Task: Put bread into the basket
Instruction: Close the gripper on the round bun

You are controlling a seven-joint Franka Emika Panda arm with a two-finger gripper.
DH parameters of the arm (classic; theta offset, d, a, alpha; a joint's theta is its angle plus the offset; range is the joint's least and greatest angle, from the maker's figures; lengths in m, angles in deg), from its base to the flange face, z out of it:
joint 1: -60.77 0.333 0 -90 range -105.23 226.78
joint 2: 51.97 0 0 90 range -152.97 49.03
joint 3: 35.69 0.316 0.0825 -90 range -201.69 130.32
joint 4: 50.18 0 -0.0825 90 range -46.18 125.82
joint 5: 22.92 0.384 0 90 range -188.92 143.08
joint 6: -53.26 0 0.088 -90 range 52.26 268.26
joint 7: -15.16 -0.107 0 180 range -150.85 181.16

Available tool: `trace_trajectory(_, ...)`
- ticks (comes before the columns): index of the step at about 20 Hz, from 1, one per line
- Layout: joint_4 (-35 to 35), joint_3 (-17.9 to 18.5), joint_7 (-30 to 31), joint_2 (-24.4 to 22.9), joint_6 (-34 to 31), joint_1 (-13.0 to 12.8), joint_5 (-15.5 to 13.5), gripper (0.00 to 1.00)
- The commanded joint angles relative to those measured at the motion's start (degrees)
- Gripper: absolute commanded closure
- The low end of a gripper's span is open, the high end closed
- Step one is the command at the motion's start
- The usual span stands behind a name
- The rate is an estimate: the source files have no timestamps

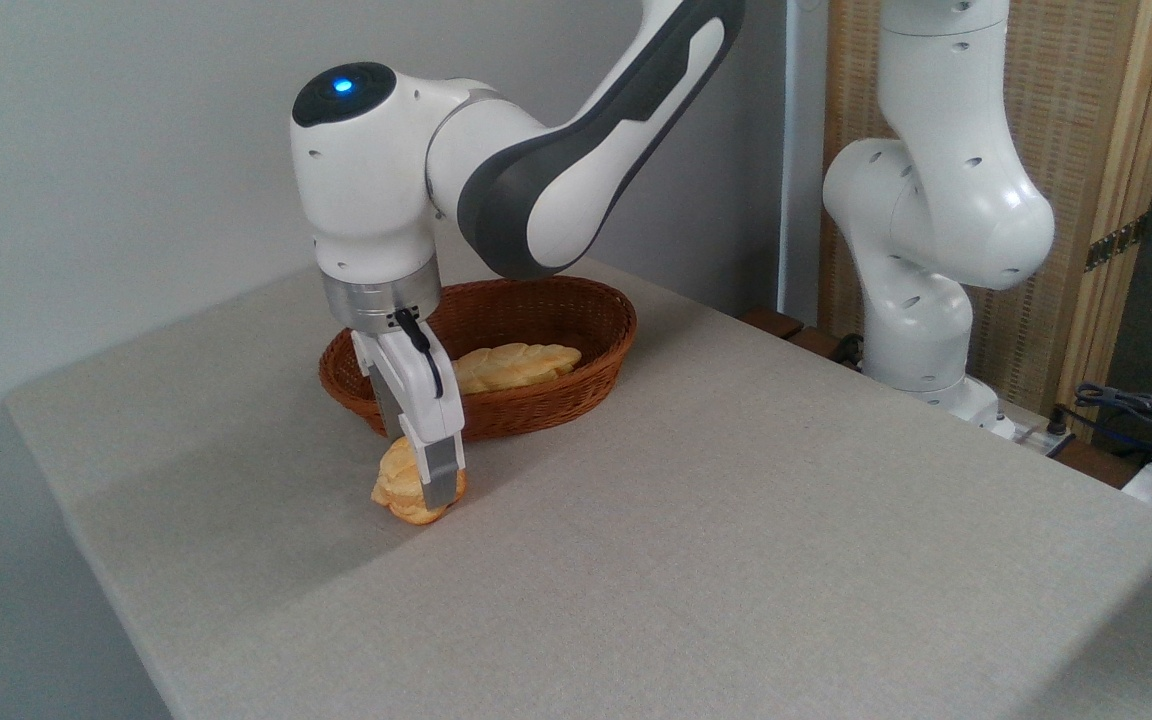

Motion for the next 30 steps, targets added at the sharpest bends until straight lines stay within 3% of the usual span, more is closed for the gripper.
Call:
trace_trajectory(1,0.3,0.1,-0.8,-0.1,1.3,0.0,0.6,0.45)
trace_trajectory(13,0.3,0.2,-0.8,-0.5,1.0,0.1,0.5,0.46)
trace_trajectory(15,0.3,0.2,-0.8,-0.6,0.9,0.0,0.5,0.6)
trace_trajectory(16,0.3,0.2,-0.8,-0.6,0.9,0.0,0.5,0.62)
trace_trajectory(25,0.0,0.5,-0.6,-0.9,0.8,0.0,0.5,0.57)
trace_trajectory(30,-0.5,1.0,-0.2,-5.9,0.5,0.1,0.0,0.56)
